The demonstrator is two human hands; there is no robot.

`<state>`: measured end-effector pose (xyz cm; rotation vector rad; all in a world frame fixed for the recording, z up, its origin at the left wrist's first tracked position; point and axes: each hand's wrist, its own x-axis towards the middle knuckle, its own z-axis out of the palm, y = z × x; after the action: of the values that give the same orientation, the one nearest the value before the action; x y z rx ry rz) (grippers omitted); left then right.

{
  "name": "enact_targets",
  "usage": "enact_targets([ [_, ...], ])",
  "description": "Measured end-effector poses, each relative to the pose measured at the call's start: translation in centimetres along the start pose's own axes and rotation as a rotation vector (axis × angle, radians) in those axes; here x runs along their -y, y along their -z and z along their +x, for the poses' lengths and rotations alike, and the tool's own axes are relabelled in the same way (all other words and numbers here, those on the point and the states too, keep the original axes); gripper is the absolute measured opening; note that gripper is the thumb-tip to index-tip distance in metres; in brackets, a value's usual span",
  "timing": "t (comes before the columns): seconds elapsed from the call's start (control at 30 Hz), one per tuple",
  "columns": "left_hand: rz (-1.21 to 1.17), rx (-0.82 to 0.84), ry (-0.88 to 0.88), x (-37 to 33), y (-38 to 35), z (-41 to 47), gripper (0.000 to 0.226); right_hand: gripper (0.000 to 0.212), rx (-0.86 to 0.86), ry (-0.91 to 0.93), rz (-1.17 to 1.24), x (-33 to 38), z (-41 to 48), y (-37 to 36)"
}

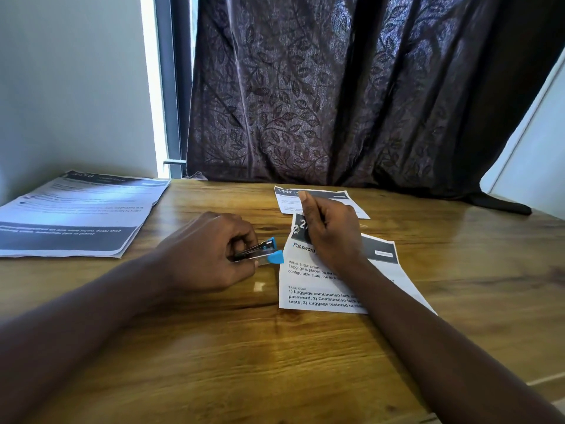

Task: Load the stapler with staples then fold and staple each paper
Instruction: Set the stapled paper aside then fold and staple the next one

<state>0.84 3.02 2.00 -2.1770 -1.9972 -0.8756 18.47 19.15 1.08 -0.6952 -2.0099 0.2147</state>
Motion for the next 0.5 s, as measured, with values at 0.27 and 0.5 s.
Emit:
enact_targets([
  [0.27, 0.165, 0.079, 0.017, -0.6, 0.4, -0.1, 0.045, 0.053, -0.05, 0.027, -0.036, -0.4, 0.4, 0.4],
  [0.5, -0.162, -0.113, 0.107, -3.5, -1.3, 1.2, 0.051, 0.049, -0.125, 0.104, 0.047, 0.0, 0.9, 0.7],
])
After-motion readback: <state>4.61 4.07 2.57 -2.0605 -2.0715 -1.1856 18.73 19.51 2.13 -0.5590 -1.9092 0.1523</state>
